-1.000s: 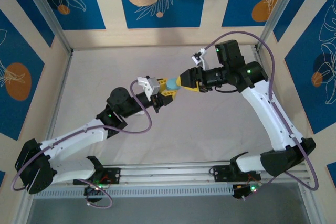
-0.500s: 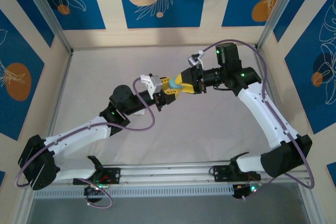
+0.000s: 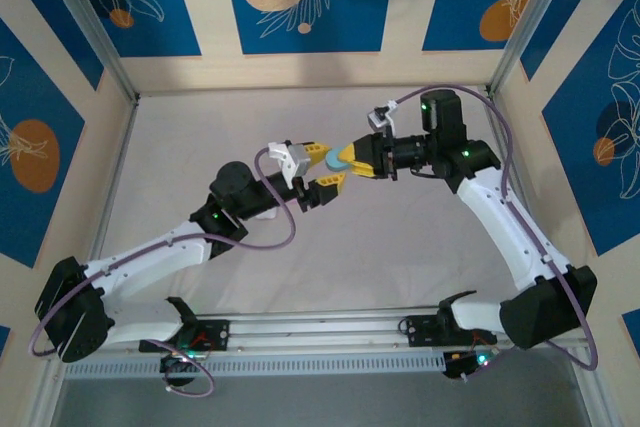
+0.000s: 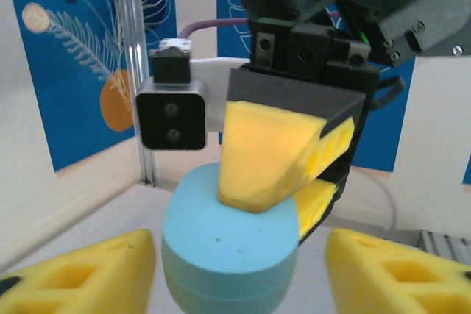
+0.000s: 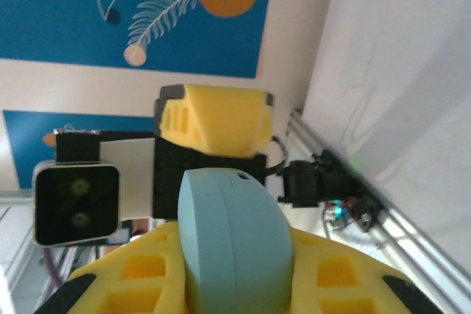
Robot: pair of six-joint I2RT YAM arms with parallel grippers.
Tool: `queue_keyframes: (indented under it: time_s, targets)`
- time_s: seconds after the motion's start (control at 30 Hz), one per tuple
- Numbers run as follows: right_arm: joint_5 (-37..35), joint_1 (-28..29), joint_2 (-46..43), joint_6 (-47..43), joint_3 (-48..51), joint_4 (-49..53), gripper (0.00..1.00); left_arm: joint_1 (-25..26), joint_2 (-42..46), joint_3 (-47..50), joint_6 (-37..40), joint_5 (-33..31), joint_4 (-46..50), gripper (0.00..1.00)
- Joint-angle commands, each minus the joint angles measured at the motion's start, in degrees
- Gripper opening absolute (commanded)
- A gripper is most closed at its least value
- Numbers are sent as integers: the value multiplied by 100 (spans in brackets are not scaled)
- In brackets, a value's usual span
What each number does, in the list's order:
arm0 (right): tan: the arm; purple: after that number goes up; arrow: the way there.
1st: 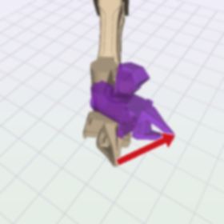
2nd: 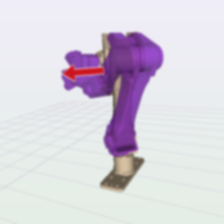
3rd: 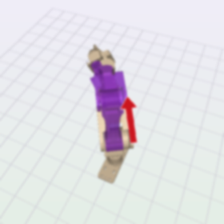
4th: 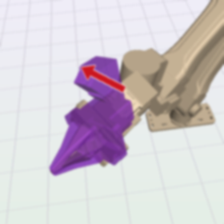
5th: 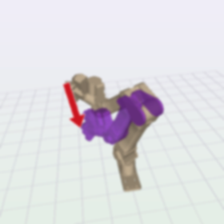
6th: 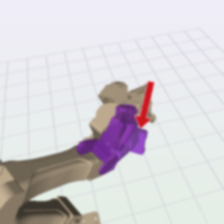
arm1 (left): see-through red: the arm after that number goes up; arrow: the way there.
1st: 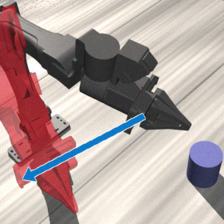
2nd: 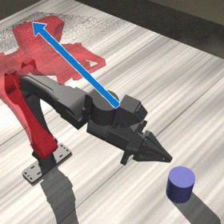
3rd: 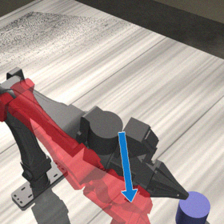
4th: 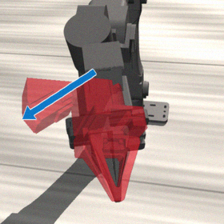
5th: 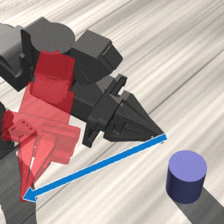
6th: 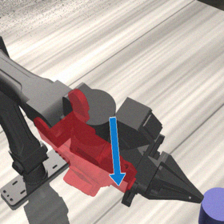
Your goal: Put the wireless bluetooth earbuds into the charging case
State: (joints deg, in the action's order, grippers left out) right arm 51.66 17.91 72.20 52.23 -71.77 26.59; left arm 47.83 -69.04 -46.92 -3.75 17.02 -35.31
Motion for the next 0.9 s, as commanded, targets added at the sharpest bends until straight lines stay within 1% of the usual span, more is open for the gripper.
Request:
queue_keyframes:
  time_s: [0.0, 0.07, 0.17, 0.23, 0.3, 0.37, 0.47, 0.6, 0.77, 0.87]
  targets:
    - [-658, -172, -329, 200, 427, -509, 16, 38, 258, 116, -19, -352, 164, 69]
    - [-1267, -241, -414, 80, 823, -383, 16, 33, 447, 402, -150, -704, 48, 72]
    - [-1826, -301, -255, 83, 1497, -556, 16, 33, 763, 651, -240, -1202, 184, 74]
    - [-1940, -268, 78, 119, 1774, -671, 16, 33, 961, 629, -240, -1618, 575, 74]
    - [-1879, -176, 442, 105, 1938, -899, 17, 33, 1132, 538, -182, -1956, 1033, 75]
    - [-2011, 35, 844, 16, 1997, -1103, 17, 34, 1283, 466, -170, -2392, 1429, 78]
    - [-2239, 337, 1433, -96, 1936, -1332, 17, 24, 1462, 473, -200, -2933, 1693, 80]
    - [-2254, 697, 2177, -2, 1759, -1701, 18, 24, 1668, 546, -354, -3316, 1894, 81]
    - [-2393, 1101, 3000, 144, 1487, -1975, 18, 26, 1864, 666, -476, -3591, 2027, 82]
    - [-2405, 1245, 3310, 268, 1419, -2227, 19, 24, 1920, 683, -454, -3657, 2089, 83]
